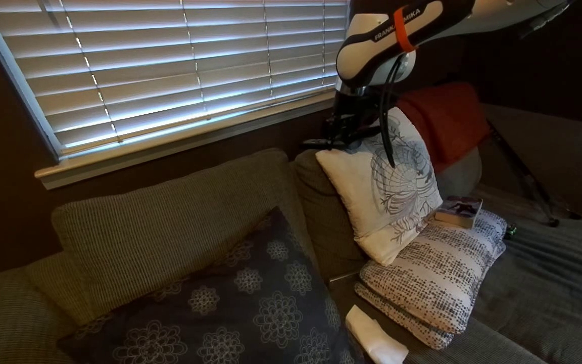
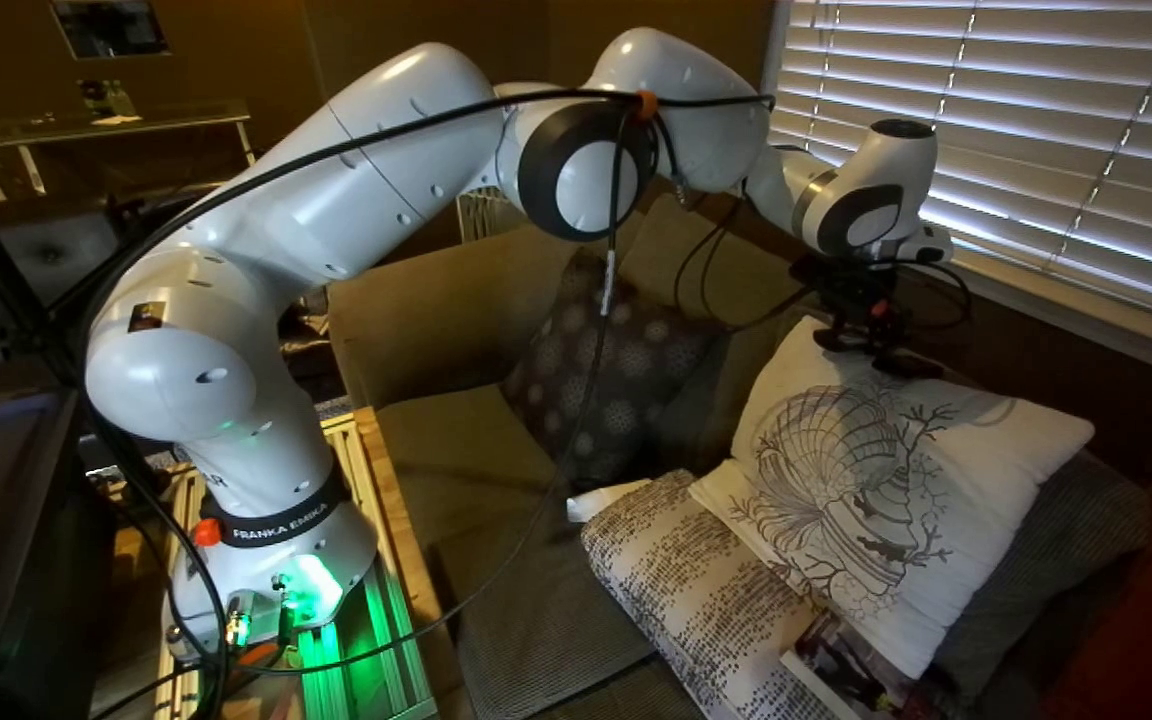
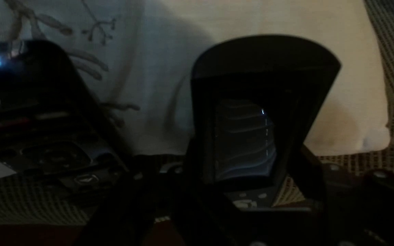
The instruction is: Put the remotes on top of the pillow
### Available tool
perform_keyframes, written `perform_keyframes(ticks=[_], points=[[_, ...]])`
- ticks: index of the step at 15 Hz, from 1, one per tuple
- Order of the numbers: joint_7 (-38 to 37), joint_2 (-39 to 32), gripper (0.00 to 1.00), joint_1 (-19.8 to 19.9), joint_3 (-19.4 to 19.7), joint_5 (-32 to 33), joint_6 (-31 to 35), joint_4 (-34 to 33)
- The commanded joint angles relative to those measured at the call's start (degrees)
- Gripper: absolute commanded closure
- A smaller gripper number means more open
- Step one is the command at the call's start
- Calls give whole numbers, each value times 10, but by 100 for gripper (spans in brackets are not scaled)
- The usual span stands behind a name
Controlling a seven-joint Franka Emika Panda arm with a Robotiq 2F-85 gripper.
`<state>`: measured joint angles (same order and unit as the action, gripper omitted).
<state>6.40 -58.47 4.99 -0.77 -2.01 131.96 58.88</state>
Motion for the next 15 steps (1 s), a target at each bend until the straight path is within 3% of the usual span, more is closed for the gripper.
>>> perform_keyframes(ticks=[1,9,15], points=[[-4,-9,60,-5,2,5,-9,-20],[1,20,60,-15,5,14,19,22],[11,84,60,-26,4,24,79,119]])
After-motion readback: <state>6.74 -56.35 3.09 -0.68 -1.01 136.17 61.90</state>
